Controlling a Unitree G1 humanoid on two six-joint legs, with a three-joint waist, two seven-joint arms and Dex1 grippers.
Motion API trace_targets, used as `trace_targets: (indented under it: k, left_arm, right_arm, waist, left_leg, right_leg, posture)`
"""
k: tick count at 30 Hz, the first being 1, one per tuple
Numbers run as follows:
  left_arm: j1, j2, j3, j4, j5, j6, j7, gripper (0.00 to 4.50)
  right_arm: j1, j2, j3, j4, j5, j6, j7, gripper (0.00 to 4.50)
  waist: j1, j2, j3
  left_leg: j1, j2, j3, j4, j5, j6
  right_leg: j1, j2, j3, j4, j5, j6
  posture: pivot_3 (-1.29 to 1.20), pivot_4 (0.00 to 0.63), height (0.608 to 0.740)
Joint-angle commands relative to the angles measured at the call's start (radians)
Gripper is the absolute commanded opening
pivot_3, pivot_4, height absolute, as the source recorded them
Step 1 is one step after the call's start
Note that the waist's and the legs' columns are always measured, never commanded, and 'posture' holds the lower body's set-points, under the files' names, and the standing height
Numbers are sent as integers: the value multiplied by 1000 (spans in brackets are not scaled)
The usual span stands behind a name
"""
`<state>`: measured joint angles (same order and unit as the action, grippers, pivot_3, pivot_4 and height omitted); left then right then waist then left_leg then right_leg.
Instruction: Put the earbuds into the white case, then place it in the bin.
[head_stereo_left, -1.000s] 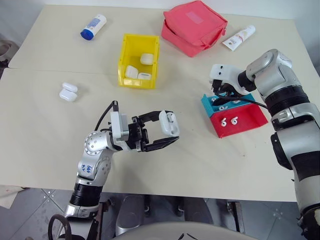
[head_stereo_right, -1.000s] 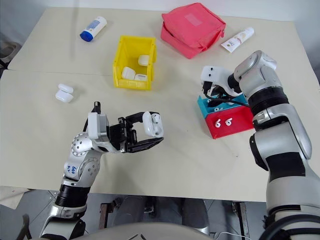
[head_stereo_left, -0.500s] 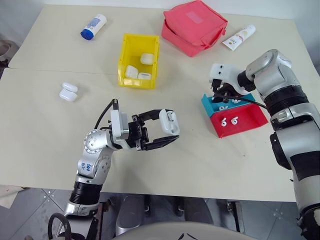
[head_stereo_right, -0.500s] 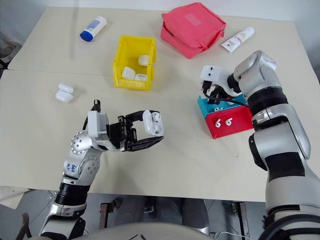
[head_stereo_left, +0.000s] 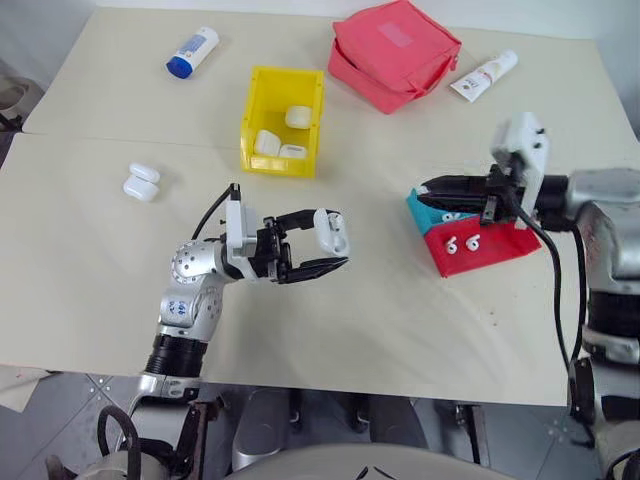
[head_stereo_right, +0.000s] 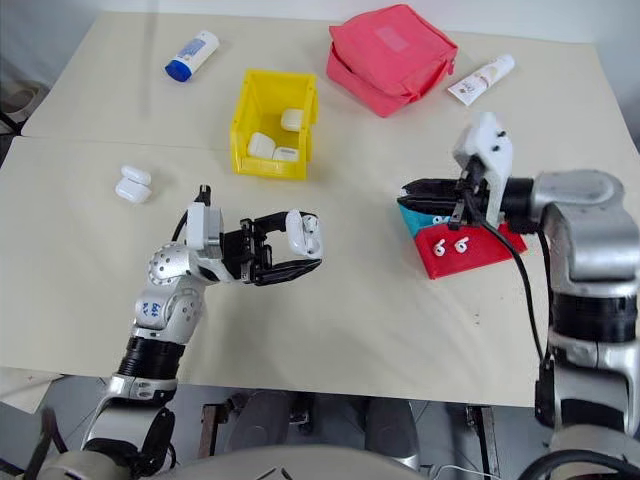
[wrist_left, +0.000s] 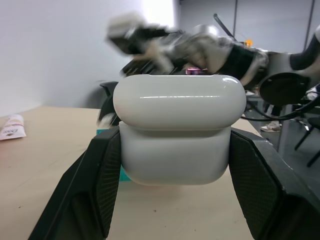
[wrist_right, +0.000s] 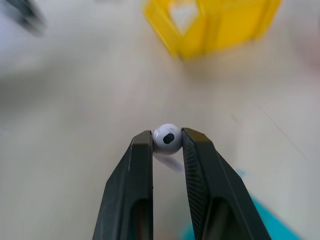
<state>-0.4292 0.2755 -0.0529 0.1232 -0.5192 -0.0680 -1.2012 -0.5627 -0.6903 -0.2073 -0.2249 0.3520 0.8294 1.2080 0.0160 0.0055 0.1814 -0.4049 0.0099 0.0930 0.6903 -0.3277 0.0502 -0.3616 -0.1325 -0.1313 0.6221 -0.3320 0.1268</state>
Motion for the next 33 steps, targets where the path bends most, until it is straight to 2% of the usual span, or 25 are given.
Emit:
trace_targets:
  k: [1,6,10,14,17,24,33]
  left_arm:
    - [-54,-1,23,55,-8,-35,-38,2798]
    - [-107,-2,24,135,-3,-58,-90,2798]
    - [-159,-23,18,205,3,-78,-131,2798]
    - [-192,-55,7,235,5,-81,-160,2798]
    - [-196,-72,0,230,3,-72,-176,2798]
    - [-193,-93,-13,210,3,-50,-188,2798]
    - [-198,-99,-10,183,1,-19,-183,2798]
  right_arm:
    - [70,39,-158,-274,230,223,-113,478]
    - [97,108,-277,-428,469,486,-303,478]
    - [92,236,-330,-492,646,625,-483,478]
    - [89,347,-319,-513,763,630,-657,478]
    - [112,381,-287,-524,836,596,-761,478]
    - [148,363,-195,-511,973,481,-929,478]
    - [226,244,-88,-498,1076,357,-1000,478]
  waist:
    - [0,0,0]
    - [0,0,0]
    - [4,0,0]
    - [4,0,0]
    - [3,0,0]
    - [3,0,0]
    - [3,0,0]
  left_leg:
    - [0,1,-1,0,0,0]
    - [0,0,-1,0,0,0]
    - [0,0,-1,0,0,0]
    - [0,-1,-1,0,0,0]
    - [0,-2,0,-1,0,0]
    - [0,-2,0,-1,0,0]
    - [0,-2,0,-1,0,0]
  right_leg:
    - [0,1,0,0,0,0]
    - [0,0,0,0,0,0]
    - [0,0,0,0,0,0]
    - [0,0,1,1,0,0]
    - [-1,0,1,1,0,0]
    - [-1,0,2,1,0,0]
    - [-1,0,2,1,0,0]
  posture:
    - [0,150,740]
    - [0,150,740]
    - [0,150,740]
    - [0,150,740]
    - [0,150,740]
    - [0,150,740]
    - [0,150,740]
